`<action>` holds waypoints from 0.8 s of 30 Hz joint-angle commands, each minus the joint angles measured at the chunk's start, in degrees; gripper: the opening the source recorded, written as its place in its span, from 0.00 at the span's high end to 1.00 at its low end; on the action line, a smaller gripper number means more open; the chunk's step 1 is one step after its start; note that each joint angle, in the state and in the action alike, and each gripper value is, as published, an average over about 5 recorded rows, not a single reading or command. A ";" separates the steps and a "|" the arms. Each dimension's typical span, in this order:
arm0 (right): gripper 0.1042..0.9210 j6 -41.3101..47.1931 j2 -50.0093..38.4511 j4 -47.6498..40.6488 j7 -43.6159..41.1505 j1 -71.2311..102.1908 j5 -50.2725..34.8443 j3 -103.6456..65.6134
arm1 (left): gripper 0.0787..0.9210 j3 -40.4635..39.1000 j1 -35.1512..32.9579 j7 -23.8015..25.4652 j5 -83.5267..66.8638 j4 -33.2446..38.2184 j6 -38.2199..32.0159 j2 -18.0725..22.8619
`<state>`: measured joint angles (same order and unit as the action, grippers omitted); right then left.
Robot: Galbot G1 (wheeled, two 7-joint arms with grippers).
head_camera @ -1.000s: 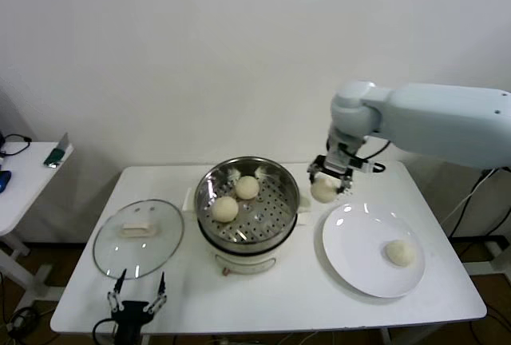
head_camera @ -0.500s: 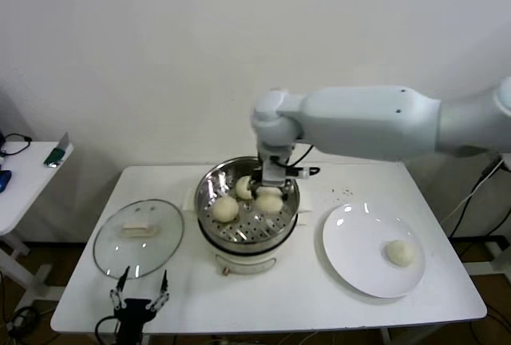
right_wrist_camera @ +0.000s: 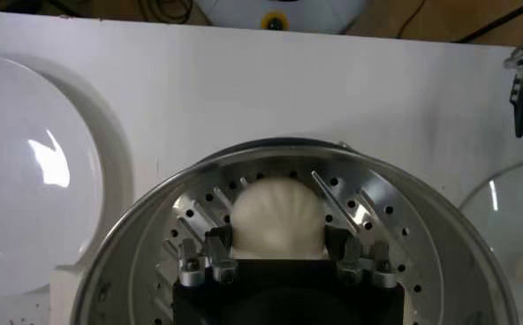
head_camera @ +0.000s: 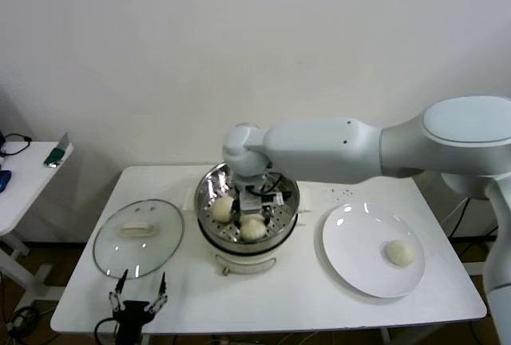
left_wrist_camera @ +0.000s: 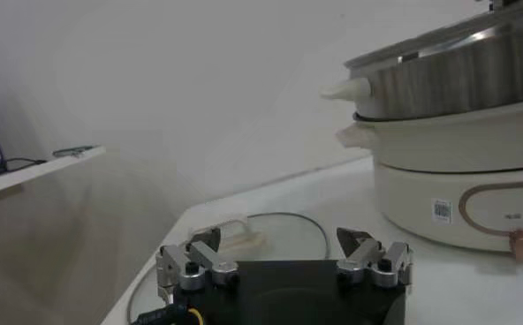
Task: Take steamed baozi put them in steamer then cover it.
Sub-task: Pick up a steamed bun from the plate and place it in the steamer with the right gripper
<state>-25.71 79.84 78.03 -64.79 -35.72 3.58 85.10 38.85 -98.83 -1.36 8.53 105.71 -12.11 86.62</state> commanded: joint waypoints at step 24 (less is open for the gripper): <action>0.12 4.71 -15.59 -3.05 9.58 -11.92 -13.31 5.39 | 0.12 -1.09 1.00 0.08 0.52 0.35 0.78 -0.21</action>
<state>-24.96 72.55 77.47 -63.55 -41.96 -0.36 85.30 37.96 -97.95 -1.31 8.98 106.01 -11.34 86.53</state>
